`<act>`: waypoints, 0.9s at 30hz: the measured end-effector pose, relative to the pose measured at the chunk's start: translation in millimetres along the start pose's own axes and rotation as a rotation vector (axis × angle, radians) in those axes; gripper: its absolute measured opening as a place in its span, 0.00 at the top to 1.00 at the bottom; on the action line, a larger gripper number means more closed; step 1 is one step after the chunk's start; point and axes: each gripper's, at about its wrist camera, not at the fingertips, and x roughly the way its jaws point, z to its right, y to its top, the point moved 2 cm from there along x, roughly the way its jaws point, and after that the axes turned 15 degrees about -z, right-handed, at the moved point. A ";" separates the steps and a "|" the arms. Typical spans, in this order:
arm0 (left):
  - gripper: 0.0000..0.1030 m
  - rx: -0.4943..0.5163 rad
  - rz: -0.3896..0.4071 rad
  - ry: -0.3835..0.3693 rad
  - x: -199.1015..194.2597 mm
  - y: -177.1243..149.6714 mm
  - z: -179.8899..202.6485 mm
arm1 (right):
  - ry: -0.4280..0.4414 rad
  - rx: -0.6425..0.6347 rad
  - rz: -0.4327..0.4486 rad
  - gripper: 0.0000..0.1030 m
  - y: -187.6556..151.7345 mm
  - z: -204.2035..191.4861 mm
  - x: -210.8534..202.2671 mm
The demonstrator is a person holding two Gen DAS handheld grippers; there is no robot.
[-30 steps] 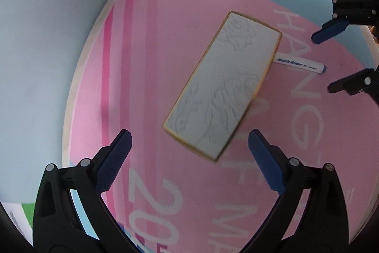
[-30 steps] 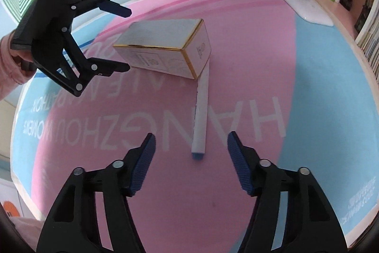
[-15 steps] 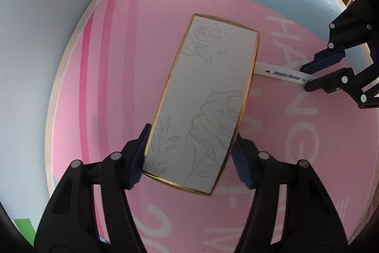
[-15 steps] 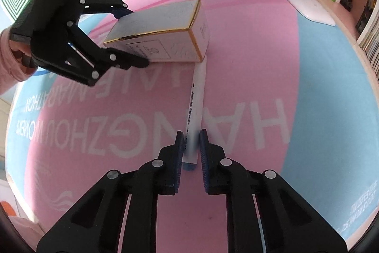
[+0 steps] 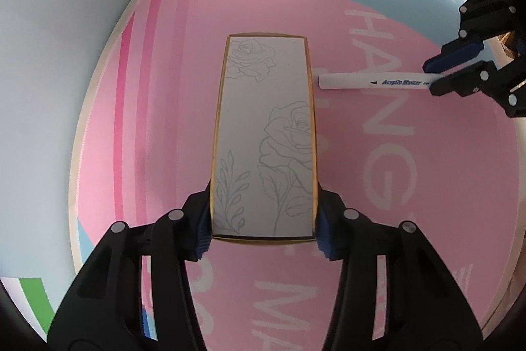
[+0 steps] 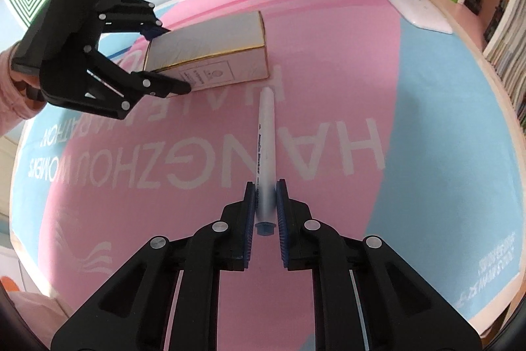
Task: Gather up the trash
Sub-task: 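Carry the rose-printed box and marker with both tools over the wastebasket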
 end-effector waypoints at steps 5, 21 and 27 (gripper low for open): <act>0.55 0.008 0.013 0.019 -15.4 4.6 12.7 | -0.004 0.004 0.019 0.87 -9.9 7.1 -11.7; 0.55 0.070 0.040 0.074 -62.6 35.4 91.5 | -0.040 0.057 0.116 0.87 -89.1 25.7 -64.2; 0.55 0.111 0.067 0.081 -77.5 56.7 127.5 | -0.054 0.111 0.155 0.87 -131.6 40.5 -83.9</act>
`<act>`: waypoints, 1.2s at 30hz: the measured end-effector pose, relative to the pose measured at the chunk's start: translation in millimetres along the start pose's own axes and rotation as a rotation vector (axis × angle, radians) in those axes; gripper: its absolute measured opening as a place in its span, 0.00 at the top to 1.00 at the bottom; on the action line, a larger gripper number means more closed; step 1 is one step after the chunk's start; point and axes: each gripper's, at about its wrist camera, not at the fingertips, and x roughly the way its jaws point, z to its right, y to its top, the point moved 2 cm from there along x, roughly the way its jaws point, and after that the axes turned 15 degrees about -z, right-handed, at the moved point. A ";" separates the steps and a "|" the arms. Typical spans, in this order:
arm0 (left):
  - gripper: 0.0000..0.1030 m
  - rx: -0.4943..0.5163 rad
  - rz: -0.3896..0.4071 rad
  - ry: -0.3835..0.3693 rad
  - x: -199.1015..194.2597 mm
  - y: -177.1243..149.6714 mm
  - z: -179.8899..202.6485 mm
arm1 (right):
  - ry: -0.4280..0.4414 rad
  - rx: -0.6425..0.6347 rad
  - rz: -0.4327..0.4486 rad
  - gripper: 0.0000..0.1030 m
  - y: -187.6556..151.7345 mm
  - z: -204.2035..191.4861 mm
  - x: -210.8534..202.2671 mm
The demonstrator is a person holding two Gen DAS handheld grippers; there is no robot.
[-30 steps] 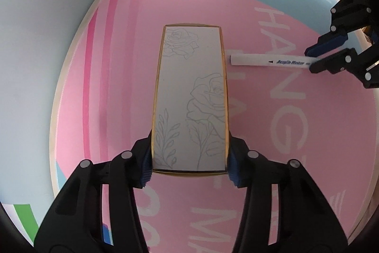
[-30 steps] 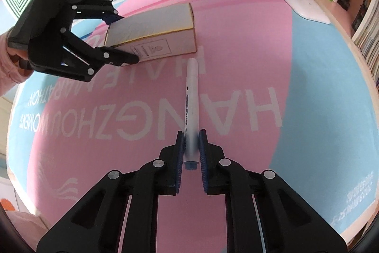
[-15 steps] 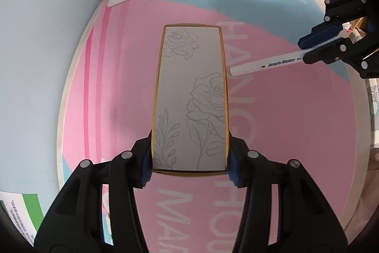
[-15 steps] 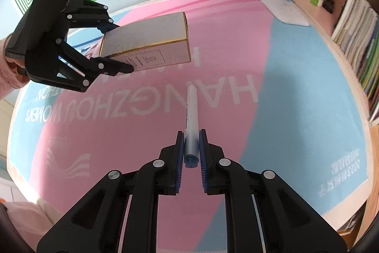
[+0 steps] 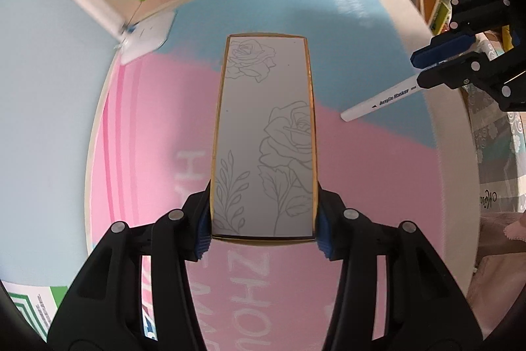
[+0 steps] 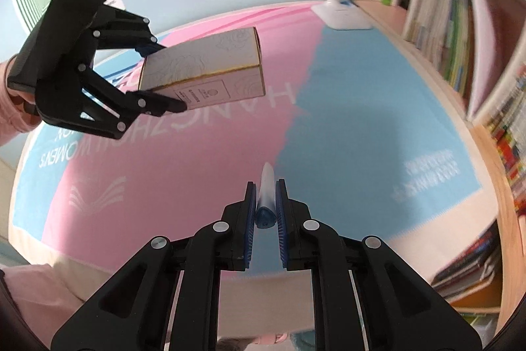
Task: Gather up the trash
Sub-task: 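Carry the rose-printed box and marker with both tools over the wastebasket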
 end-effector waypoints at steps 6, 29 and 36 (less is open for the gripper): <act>0.55 0.051 0.016 -0.005 -8.0 19.5 37.8 | -0.029 0.036 0.021 0.88 -35.9 19.3 -25.8; 0.55 0.334 0.043 -0.091 -32.7 103.0 237.3 | -0.128 0.319 0.032 0.90 -225.2 116.9 -98.8; 0.55 0.427 0.037 -0.117 -32.4 123.8 298.2 | -0.135 0.408 0.024 0.90 -280.2 141.2 -107.5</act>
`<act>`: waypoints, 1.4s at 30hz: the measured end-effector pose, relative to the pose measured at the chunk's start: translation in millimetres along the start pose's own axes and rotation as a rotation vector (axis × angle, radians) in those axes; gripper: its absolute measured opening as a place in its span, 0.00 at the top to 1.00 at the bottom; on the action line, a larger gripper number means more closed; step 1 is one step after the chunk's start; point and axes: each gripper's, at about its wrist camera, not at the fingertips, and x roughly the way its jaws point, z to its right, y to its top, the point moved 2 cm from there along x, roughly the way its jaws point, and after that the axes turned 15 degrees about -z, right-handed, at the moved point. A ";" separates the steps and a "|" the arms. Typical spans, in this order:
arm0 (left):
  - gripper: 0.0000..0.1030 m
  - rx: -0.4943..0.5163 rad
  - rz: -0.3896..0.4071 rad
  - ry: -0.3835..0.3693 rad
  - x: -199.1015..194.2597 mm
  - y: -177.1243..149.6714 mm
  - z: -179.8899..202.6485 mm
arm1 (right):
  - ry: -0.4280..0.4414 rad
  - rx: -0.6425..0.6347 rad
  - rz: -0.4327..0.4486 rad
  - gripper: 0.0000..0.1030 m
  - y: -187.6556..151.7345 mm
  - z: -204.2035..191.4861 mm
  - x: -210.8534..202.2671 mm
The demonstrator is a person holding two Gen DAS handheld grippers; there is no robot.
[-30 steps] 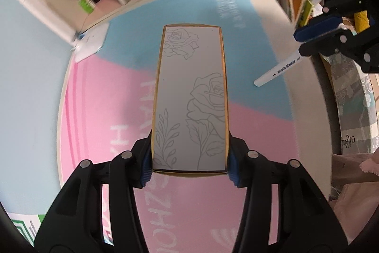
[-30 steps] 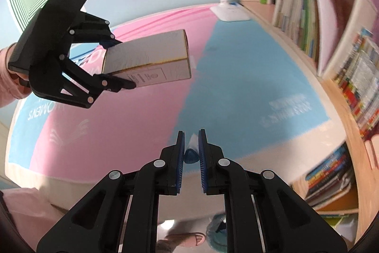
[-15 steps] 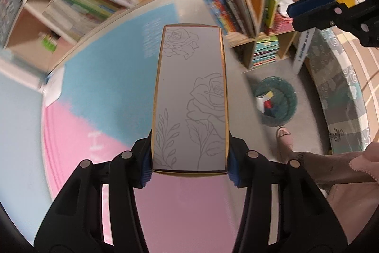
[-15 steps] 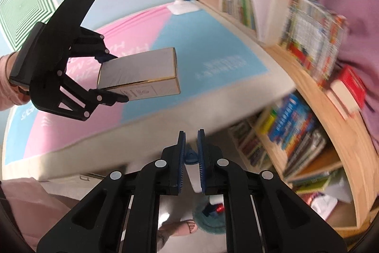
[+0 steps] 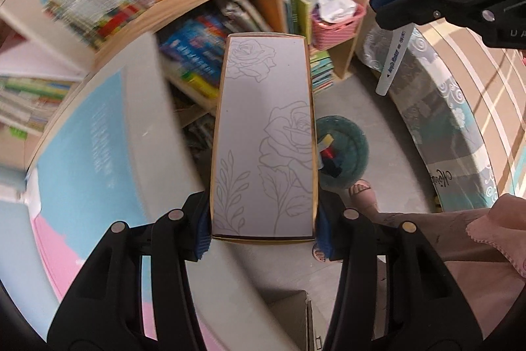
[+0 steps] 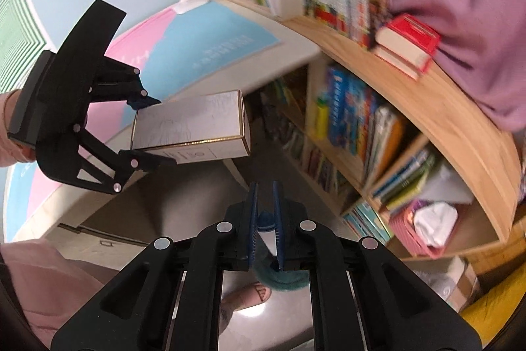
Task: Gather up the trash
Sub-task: 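Carry the rose-printed box and marker with both tools over the wastebasket, then open both tools to drop the box and marker into the wastebasket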
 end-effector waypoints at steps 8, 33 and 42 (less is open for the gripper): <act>0.55 0.073 -0.031 -0.027 15.2 30.1 36.8 | 0.003 0.077 -0.012 0.90 -35.3 30.8 0.0; 0.55 0.136 -0.122 -0.094 55.9 52.7 86.4 | 0.066 0.169 -0.060 0.90 -73.8 52.0 27.6; 0.37 0.170 -0.131 -0.092 66.4 60.4 95.9 | 0.078 0.184 -0.082 0.80 -75.7 57.3 37.6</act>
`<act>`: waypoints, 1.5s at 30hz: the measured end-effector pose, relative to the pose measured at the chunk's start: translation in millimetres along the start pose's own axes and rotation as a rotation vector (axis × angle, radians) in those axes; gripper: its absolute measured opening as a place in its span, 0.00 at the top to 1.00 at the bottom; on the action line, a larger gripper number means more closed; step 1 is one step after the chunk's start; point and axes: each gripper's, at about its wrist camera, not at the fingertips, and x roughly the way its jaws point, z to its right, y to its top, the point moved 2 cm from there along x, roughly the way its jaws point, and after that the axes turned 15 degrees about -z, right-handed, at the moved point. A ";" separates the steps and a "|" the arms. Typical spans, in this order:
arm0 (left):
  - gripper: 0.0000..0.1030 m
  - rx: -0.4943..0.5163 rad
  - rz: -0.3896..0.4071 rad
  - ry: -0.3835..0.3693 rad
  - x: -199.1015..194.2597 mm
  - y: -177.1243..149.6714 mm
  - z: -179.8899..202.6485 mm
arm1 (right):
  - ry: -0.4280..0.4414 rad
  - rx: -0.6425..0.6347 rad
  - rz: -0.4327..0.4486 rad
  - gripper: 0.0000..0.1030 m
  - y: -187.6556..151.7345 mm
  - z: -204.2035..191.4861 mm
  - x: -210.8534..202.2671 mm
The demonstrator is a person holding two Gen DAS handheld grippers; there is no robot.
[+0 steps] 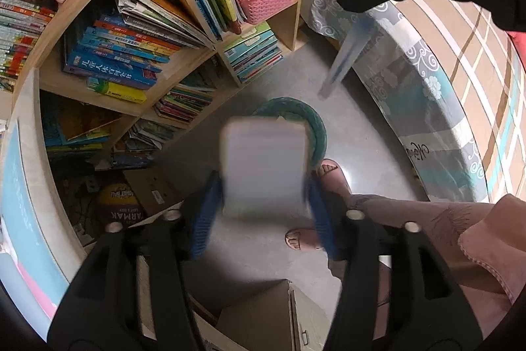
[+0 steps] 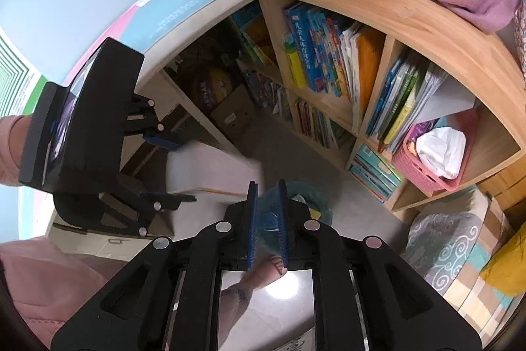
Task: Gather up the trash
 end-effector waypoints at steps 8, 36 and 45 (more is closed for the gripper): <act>0.34 -0.002 0.007 -0.020 2.1 6.4 -1.4 | -0.006 0.031 -0.011 0.50 -2.3 11.9 4.3; 0.23 -0.097 0.057 0.011 -19.6 -18.1 -19.2 | -0.029 0.004 -0.001 0.32 8.4 9.1 0.1; 0.13 -0.127 0.078 0.016 -26.7 -31.5 -19.7 | -0.040 0.046 0.020 0.17 2.6 6.7 -3.4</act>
